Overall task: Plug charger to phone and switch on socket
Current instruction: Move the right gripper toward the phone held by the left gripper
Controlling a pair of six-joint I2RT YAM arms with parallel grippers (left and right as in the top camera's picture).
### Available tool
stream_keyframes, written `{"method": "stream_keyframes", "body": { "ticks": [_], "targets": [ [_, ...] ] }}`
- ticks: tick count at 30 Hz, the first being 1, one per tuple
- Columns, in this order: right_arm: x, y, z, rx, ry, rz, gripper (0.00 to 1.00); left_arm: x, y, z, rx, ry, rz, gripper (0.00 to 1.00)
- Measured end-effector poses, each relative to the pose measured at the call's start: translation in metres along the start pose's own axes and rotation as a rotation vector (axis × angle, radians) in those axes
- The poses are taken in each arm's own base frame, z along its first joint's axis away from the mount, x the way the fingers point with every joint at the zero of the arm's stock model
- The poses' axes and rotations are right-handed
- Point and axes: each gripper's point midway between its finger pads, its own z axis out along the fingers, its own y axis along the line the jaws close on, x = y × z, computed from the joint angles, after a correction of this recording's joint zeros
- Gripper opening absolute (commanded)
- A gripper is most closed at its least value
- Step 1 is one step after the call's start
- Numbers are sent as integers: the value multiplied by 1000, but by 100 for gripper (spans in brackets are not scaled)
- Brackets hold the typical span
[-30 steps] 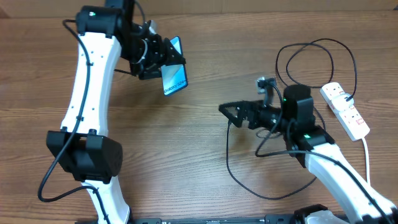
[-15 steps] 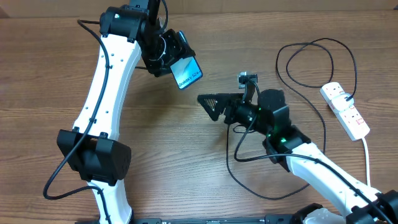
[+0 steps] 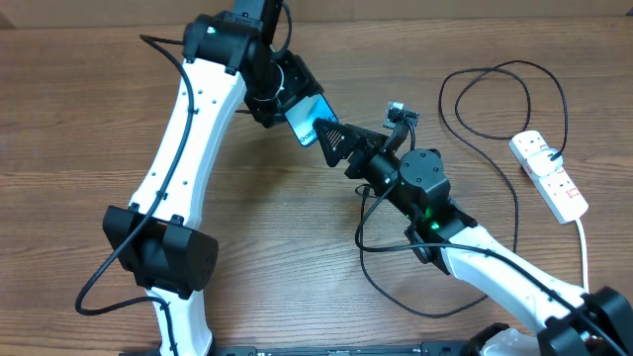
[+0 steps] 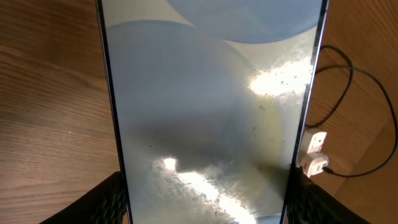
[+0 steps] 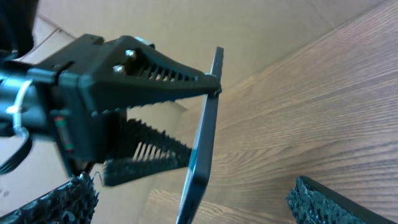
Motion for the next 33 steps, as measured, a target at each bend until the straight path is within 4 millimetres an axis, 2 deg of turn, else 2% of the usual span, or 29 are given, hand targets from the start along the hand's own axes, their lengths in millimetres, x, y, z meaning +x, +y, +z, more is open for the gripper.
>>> {"method": "stream_keyframes", "body": {
  "ticks": [9, 15, 20, 28, 33],
  "targets": [
    [5, -15, 12, 15, -14, 84, 85, 15, -18, 6, 22, 2, 14, 40],
    [-2, -14, 11, 11, -49, 98, 73, 30, -30, 11, 31, 10, 33, 40],
    [-6, -13, 11, 10, -69, 100, 63, 39, -33, 14, 21, 16, 45, 40],
    [-12, -9, 11, -5, -94, 118, 56, 41, -34, 15, 18, 14, 42, 39],
    [-13, -10, 11, 0, -101, 127, 44, 43, -37, 16, 22, 10, 25, 39]
  ]
}}
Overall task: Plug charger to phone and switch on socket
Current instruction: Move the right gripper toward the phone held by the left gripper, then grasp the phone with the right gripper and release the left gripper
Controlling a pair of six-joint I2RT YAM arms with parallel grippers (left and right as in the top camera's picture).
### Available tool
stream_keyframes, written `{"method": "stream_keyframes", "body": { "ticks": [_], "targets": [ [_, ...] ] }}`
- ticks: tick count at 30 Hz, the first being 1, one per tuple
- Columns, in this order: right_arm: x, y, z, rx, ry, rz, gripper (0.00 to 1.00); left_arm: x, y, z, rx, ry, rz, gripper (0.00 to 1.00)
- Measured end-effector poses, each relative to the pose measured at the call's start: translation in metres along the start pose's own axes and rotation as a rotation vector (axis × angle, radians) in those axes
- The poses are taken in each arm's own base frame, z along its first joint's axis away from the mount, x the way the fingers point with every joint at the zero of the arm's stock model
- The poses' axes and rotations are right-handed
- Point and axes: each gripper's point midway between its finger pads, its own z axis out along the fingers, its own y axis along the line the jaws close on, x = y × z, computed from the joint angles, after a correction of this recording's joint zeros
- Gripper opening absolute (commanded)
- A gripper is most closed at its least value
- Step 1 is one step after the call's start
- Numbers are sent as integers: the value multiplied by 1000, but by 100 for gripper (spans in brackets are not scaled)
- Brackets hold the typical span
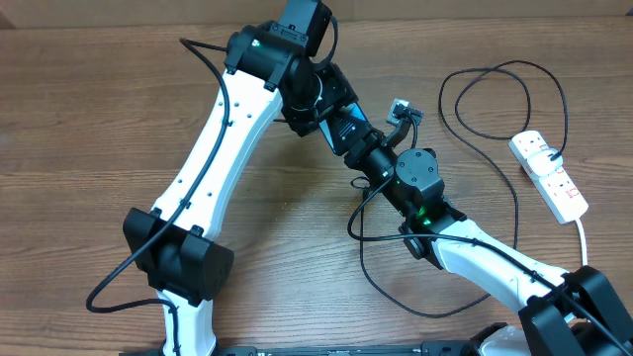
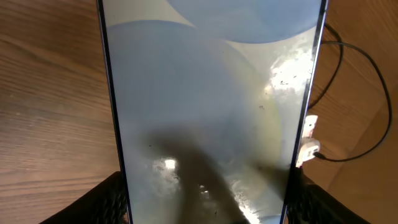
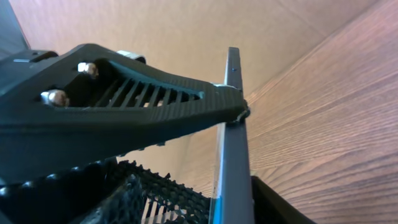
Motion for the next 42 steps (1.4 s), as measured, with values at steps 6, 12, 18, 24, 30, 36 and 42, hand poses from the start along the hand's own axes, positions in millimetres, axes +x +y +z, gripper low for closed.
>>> {"method": "stream_keyframes", "body": {
  "ticks": [6, 12, 18, 24, 30, 36, 42],
  "targets": [
    [0, -1, 0, 4, -2, 0, 34, 3, -5, 2, 9, -6, 0, 40],
    [2, -5, 0, 21, 8, 2, 25, 3, -3, 2, -6, -11, -2, 42],
    [4, -8, 0, 34, 18, 3, 22, 4, 2, 2, -28, -14, -2, 42],
    [5, -9, 0, 38, 21, 3, 16, 4, 2, 2, -27, -14, -2, 44],
    [6, -11, 0, 42, 23, 5, 11, 3, 2, 2, -28, -14, -2, 47],
    [7, -12, 0, 47, 28, 14, 7, 4, 3, 2, -29, -14, 0, 50],
    [7, -13, 0, 47, 29, 28, 4, 4, 3, 2, -30, -13, 0, 60]
  ]
}}
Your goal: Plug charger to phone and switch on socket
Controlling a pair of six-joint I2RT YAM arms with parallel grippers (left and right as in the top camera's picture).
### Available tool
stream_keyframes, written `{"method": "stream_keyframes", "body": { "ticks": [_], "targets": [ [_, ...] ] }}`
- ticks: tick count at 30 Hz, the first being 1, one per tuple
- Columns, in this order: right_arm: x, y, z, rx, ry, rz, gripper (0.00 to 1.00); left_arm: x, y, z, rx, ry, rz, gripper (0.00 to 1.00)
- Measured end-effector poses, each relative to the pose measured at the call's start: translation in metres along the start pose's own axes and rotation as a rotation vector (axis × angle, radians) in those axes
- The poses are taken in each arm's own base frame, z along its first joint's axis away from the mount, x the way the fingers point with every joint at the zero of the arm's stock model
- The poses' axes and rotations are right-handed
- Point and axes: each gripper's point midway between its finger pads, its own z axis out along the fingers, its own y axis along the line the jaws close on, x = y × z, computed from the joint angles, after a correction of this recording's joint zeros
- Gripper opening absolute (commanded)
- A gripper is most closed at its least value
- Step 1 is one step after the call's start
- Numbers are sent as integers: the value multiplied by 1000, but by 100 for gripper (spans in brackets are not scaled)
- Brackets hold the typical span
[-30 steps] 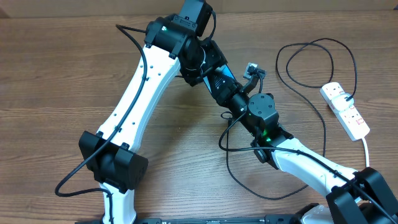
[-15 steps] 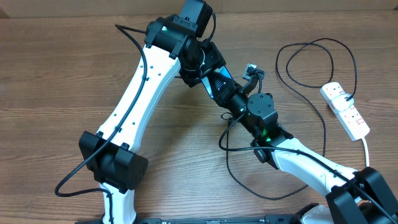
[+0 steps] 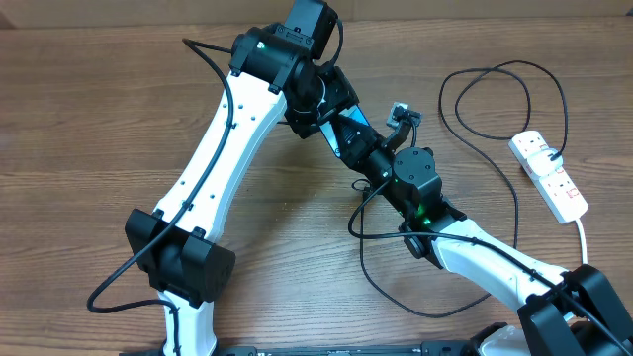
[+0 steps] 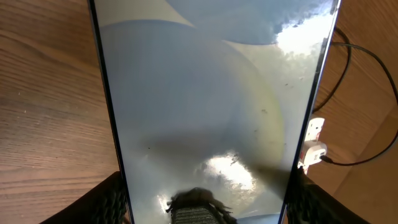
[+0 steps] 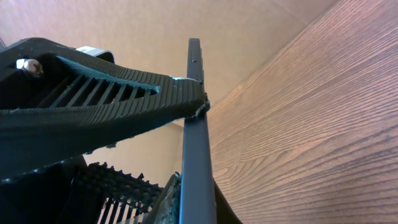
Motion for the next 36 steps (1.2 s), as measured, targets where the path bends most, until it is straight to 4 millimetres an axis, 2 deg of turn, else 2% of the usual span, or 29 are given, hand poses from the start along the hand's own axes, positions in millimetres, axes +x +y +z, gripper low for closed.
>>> {"method": "stream_keyframes", "body": {
  "ticks": [2, 7, 9, 13, 17, 19, 21, 22, 28, 32, 36],
  "targets": [
    [0, 0, 0, 1, -1, 9, 4, 0, 0, 0, 0, 0, 0, 62],
    [1, 0, 0, -2, 8, 10, 4, -1, 0, 0, 3, -3, 10, 82],
    [5, 1, 0, -12, 30, 13, 4, -5, 1, -1, 4, -7, 20, 100],
    [19, -4, -1, 6, 96, 32, 4, -25, 13, -8, 1, -30, 44, 100],
    [37, -27, -4, 103, 173, 132, 4, -59, 39, -28, -8, -77, 15, 100],
    [48, -40, -8, 168, 216, 215, 4, -77, 60, -52, -21, -126, -5, 100],
    [58, -44, -11, 190, 263, 272, 4, -87, 82, -82, -47, -183, -25, 100],
    [67, -40, -14, 180, 315, 308, 4, -89, 103, -116, -73, -245, -48, 99],
    [101, -16, -28, 121, 549, 478, 4, -61, 164, -216, -145, -419, -124, 100],
    [112, 2, -37, 119, 654, 680, 4, -39, 186, -256, -165, -507, -139, 99],
    [116, 22, -44, 119, 741, 864, 4, -25, 190, -279, -149, -576, -109, 100]
  ]
}}
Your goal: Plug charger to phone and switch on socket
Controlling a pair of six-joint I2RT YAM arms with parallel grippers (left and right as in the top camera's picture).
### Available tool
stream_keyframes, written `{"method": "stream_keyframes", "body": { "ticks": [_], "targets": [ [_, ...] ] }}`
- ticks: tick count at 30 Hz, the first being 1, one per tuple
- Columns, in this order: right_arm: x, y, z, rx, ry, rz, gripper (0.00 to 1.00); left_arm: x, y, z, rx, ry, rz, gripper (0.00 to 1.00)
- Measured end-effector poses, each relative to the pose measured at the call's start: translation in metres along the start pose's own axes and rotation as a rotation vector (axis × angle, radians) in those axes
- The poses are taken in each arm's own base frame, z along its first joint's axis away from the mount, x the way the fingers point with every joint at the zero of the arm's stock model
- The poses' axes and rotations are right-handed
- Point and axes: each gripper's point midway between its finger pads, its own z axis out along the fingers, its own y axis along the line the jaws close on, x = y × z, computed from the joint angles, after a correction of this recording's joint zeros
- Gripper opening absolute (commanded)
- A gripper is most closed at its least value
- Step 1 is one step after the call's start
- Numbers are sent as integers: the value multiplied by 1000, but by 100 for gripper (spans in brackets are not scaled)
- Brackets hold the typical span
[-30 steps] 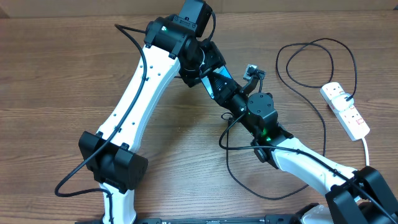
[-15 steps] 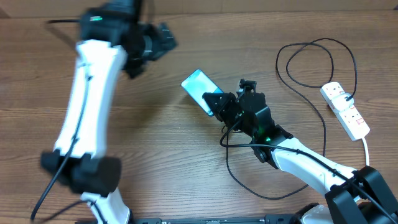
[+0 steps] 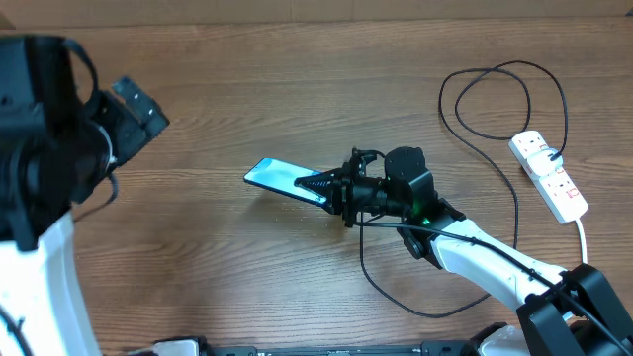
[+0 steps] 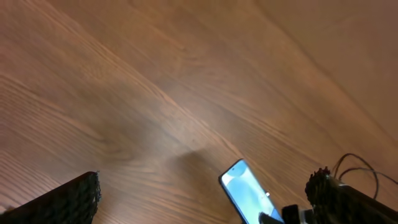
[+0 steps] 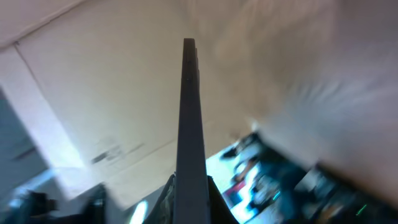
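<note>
The phone (image 3: 280, 179), screen lit blue and facing up, is at mid-table. My right gripper (image 3: 331, 189) is shut on its right end. In the right wrist view the phone (image 5: 189, 118) shows edge-on and blurred, with the fingers (image 5: 180, 202) pressed to both sides. My left gripper (image 4: 202, 205) is open and empty, far to the left and high above the wood. It looks down on the phone (image 4: 245, 194). The white power strip (image 3: 549, 176) lies at the right edge with a black cable (image 3: 499, 94) looped behind it. I cannot pick out the charger's plug end.
A second loop of black cable (image 3: 381, 277) lies on the table under my right arm. The left arm (image 3: 45, 148) fills the left side of the overhead view. Bare wooden tabletop (image 3: 208, 247) surrounds the phone.
My left gripper has let go of the phone and now stands open far to the left. The right gripper alone holds the phone, now lower and left of where it was, screen up.
First my left gripper held the phone up at the back of the table, with the right gripper open near its lower end. Then the right jaws were around the phone's edge, and then shut on it. Now only the right gripper holds it.
</note>
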Motion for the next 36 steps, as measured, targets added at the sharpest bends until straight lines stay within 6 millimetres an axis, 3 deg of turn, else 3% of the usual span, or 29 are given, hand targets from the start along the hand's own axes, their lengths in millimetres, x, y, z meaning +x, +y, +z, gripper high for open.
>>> {"method": "stream_keyframes", "body": {
  "ticks": [3, 8, 14, 18, 26, 30, 36],
  "targets": [
    [12, 6, 0, -13, 60, 101, 4, 2, 3, -18, 29, -41, 3, 99],
    [18, 11, -1, -26, 93, 99, 4, 8, 9, -44, 74, -95, 3, 100],
    [20, 11, -1, -21, 104, 98, 4, 29, 13, -38, 93, -28, 7, 99],
    [21, 10, -1, -19, 108, 97, 4, 64, 37, -23, 43, 58, -1, 100],
    [17, -3, -1, 29, 93, 152, 4, 135, 85, -36, 99, 64, -131, 100],
    [14, -9, -1, 54, 82, 181, 4, 151, 72, -18, 205, 115, -162, 100],
    [13, -9, -1, 51, 75, 181, 4, 160, 24, 35, 394, 291, -213, 100]
  ]
}}
